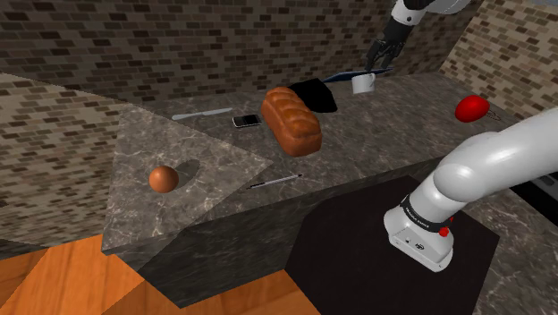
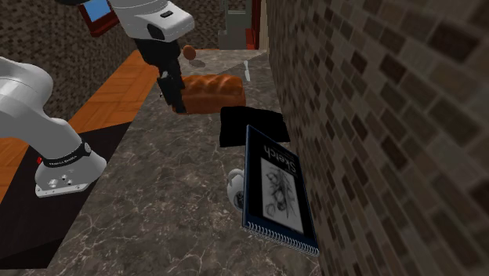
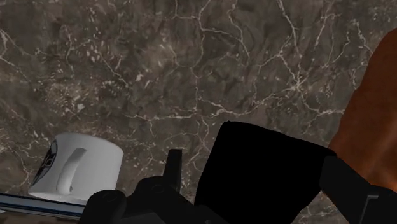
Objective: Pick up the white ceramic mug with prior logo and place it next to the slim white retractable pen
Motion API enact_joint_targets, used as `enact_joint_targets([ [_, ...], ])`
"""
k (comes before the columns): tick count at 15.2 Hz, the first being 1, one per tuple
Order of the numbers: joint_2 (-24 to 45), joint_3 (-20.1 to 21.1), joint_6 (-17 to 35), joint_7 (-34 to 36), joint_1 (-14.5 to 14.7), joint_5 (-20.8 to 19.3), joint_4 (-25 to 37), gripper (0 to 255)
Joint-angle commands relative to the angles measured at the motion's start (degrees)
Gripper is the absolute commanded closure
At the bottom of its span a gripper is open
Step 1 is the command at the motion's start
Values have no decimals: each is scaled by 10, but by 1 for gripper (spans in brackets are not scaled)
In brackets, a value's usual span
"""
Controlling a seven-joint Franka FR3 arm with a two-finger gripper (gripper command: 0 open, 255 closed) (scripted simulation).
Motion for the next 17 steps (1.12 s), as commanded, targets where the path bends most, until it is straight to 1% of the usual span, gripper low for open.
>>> enact_joint_targets([
  [1,31,-22,9,-23,-2,9,21,0],
  [5,107,-67,30,-78,-5,44,70,0],
  [10,216,-115,39,-157,-17,114,147,0],
  [12,263,-128,36,-189,-28,148,183,0],
  [15,330,-138,26,-231,-52,197,238,0],
  [17,336,-135,40,-235,-53,203,230,0],
])
